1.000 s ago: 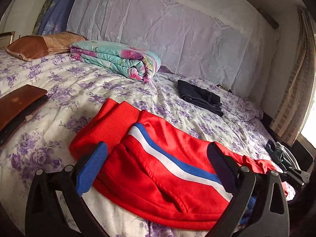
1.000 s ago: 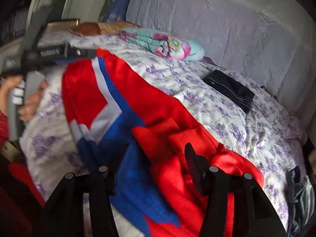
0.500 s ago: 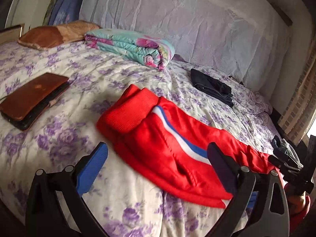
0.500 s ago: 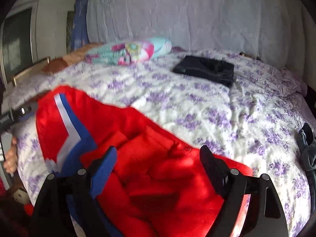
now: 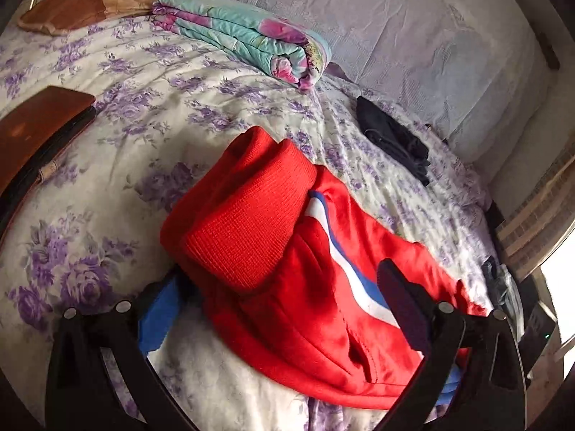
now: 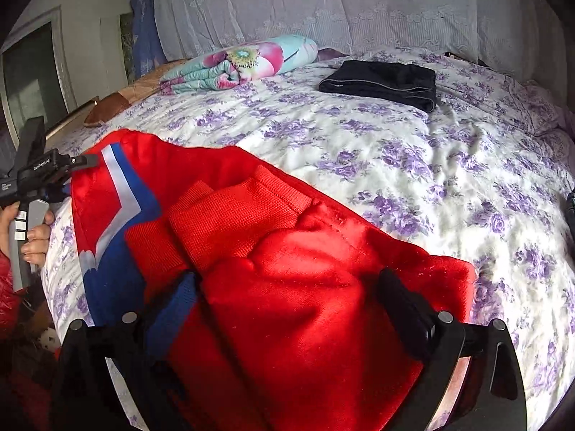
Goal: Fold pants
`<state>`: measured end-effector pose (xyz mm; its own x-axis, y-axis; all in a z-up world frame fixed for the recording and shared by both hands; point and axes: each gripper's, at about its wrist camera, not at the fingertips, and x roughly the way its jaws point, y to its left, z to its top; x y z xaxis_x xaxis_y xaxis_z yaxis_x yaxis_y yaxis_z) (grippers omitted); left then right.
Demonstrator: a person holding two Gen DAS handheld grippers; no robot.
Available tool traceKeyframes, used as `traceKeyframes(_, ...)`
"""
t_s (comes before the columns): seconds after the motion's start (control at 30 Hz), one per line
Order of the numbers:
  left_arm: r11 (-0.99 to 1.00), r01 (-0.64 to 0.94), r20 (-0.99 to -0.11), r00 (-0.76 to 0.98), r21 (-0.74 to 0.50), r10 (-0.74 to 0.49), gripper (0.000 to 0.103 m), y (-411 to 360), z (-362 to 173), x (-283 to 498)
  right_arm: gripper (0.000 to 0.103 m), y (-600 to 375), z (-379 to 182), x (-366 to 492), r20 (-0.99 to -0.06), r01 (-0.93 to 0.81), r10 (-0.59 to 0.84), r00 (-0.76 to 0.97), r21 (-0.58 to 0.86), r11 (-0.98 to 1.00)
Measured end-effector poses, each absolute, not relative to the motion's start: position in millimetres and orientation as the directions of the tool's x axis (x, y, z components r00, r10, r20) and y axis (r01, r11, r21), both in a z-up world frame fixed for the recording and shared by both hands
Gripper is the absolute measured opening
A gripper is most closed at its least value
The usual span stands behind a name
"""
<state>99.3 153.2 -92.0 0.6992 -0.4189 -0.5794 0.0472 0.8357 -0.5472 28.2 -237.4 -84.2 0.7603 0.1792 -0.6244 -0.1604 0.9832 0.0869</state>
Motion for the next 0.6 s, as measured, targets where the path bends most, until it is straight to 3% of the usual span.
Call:
traceKeyframes(0.13, 0.755, 0.064, -0.502, 0.710, -0.652, -0.494, 0.097, 171.2, -95.3, 92.0, 0.100, -261.3, -74.1, 9.7, -0.503, -0.135, 0.216, 0.837, 0.192, 0.972)
traceKeyframes(0.23, 0.798, 0.045, -0.544, 0.709, -0.601, -0.450, 0.094, 161.3, -92.7, 94.6, 0.100, -260.2, -90.5, 36.8, -0.669, -0.049, 0.155, 0.727, 0.174, 0.984)
traceKeyframes(0.27, 0.814, 0.030, -0.561, 0.710, -0.580, -0.426, 0.093, 158.0, -91.3, 95.9, 0.100, -255.9, -90.1, 38.9, -0.675, -0.058, 0.144, 0.723, 0.148, 0.987)
traceKeyframes(0.3, 0.825, 0.010, -0.573, 0.714, -0.565, -0.402, 0.084, 157.2, -90.3, 96.9, 0.100, -251.6, -88.5, 39.2, -0.671, -0.078, 0.147, 0.727, 0.132, 0.988)
traceKeyframes(0.33, 0.832, -0.025, -0.586, 0.722, -0.554, -0.368, 0.065, 158.9, -90.3, 96.5, 0.100, -249.4, -88.5, 38.0, -0.666, -0.099, 0.162, 0.729, 0.131, 0.986)
traceKeyframes(0.47, 0.793, -0.060, -0.568, 0.730, -0.606, -0.379, 0.049, 171.2, -90.8, 93.0, 0.100, -270.5, -67.0, 9.2, -0.528, -0.171, 0.276, 0.803, 0.239, 0.956)
traceKeyframes(0.53, 0.819, -0.044, -0.571, 0.738, -0.571, -0.359, 0.042, 166.0, -82.8, 87.7, 0.100, -297.3, -52.2, -7.6, -0.460, -0.119, 0.230, 0.858, 0.256, 0.959)
traceKeyframes(0.6, 0.856, -0.015, -0.563, 0.760, -0.516, -0.326, 0.039, 154.0, -68.3, 82.1, 0.100, -326.8, -47.2, -13.2, -0.457, 0.011, 0.101, 0.884, 0.235, 0.972)
